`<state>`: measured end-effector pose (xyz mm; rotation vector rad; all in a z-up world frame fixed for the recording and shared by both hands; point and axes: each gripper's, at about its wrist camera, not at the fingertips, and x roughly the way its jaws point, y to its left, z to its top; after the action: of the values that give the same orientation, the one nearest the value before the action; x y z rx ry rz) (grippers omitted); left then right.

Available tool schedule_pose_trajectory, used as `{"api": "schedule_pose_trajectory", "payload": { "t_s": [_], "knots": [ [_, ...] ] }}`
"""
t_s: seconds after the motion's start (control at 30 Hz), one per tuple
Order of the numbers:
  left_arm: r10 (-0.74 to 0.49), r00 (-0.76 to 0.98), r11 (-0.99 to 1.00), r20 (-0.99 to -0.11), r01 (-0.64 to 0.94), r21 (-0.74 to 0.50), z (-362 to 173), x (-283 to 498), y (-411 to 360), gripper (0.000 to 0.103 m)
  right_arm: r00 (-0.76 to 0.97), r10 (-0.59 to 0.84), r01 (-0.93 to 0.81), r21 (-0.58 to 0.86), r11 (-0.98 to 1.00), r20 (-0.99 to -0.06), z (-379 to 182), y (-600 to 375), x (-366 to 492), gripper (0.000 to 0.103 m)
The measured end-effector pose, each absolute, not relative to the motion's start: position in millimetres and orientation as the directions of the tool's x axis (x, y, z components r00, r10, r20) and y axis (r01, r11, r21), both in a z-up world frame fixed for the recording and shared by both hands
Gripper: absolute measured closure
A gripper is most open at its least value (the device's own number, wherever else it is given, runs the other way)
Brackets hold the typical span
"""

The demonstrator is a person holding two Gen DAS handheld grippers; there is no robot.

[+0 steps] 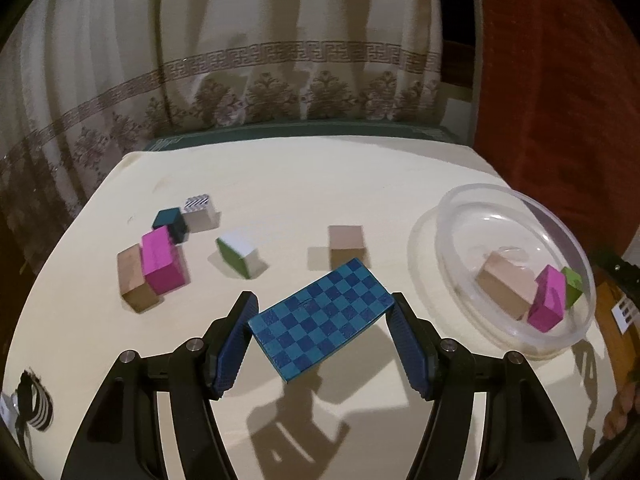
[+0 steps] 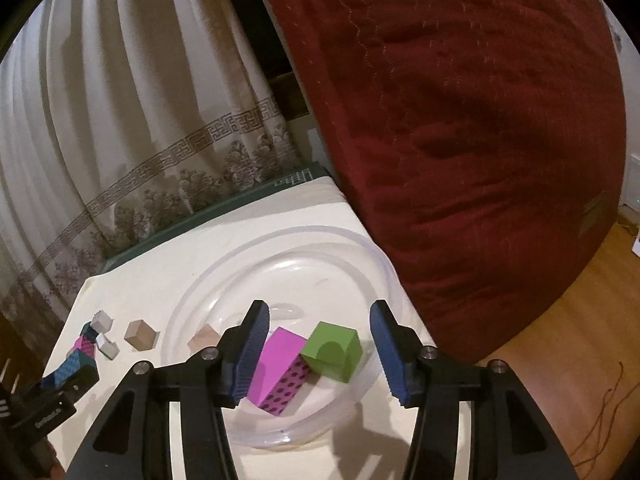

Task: Organize rigid objects
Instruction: 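Drop green cube from right tool while left tool lowers teal brick into tray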

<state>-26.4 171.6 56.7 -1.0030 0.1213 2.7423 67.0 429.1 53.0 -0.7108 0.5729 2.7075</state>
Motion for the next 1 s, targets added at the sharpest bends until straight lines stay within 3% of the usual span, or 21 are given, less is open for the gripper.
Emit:
{"api": "schedule_pose_trajectory", "payload": {
  "t_s": [1.0],
  "knots": [
    [0.378,-0.69,-0.874,-0.617,-0.485,0.007,80.0,-64.0,290.3,0.036,-0.823,0.21,-0.404,0.286,-0.869,-0.527,40.4,437.6,64.2,0.045]
  ]
}}
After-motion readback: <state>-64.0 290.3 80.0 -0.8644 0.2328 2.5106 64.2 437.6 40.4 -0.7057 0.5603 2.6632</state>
